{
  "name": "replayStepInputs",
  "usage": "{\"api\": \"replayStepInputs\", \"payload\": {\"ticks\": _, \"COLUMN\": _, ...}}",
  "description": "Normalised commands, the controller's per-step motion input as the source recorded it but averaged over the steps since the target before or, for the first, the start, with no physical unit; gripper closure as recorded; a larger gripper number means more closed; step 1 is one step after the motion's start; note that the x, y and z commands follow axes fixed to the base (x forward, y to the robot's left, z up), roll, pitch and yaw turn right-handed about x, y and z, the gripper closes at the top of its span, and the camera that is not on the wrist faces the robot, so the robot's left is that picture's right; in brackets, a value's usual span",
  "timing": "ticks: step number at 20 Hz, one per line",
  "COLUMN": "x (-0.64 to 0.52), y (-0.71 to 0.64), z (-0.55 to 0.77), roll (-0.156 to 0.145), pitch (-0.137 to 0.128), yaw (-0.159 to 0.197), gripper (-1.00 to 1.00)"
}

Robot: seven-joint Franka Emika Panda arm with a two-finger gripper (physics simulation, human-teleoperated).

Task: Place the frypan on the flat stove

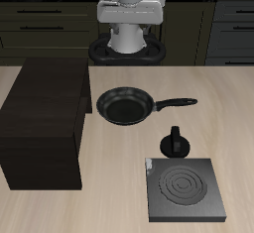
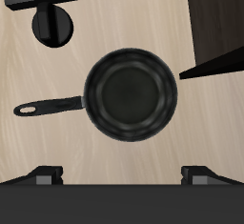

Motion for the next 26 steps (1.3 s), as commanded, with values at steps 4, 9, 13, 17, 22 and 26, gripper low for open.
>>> {"api": "replayStepInputs", "payload": {"ticks": 4, "x": -0.1, "y": 0.17, "z": 0.06, "roll": 0.03, "pitch": -0.024, "yaw": -0.109, "gripper": -1.0}}
{"api": "replayStepInputs", "payload": {"ticks": 9, "x": 0.05, "y": 0.21, "z": -0.09, "roll": 0.031, "pitch": 0.028, "yaw": -0.111, "gripper": -1.0}}
{"api": "replayStepInputs", "payload": {"ticks": 13, "x": -0.06, "y": 0.35, "z": -0.04, "roll": 0.06, "pitch": 0.001, "yaw": -0.124, "gripper": -1.0}}
{"api": "replayStepInputs", "payload": {"ticks": 17, "x": -0.06, "y": 0.11, "z": 0.01, "roll": 0.002, "pitch": -0.025, "yaw": -0.148, "gripper": -1.0}}
{"api": "replayStepInputs", "payload": {"ticks": 22, "x": -0.02, "y": 0.15, "z": -0.11, "roll": 0.038, "pitch": 0.027, "yaw": -0.13, "gripper": -1.0}}
{"api": "replayStepInputs", "payload": {"ticks": 26, "x": 0.09, "y": -0.03, "z": -0.16, "roll": -0.01, "pitch": 0.045, "yaw": -0.236, "gripper": -1.0}}
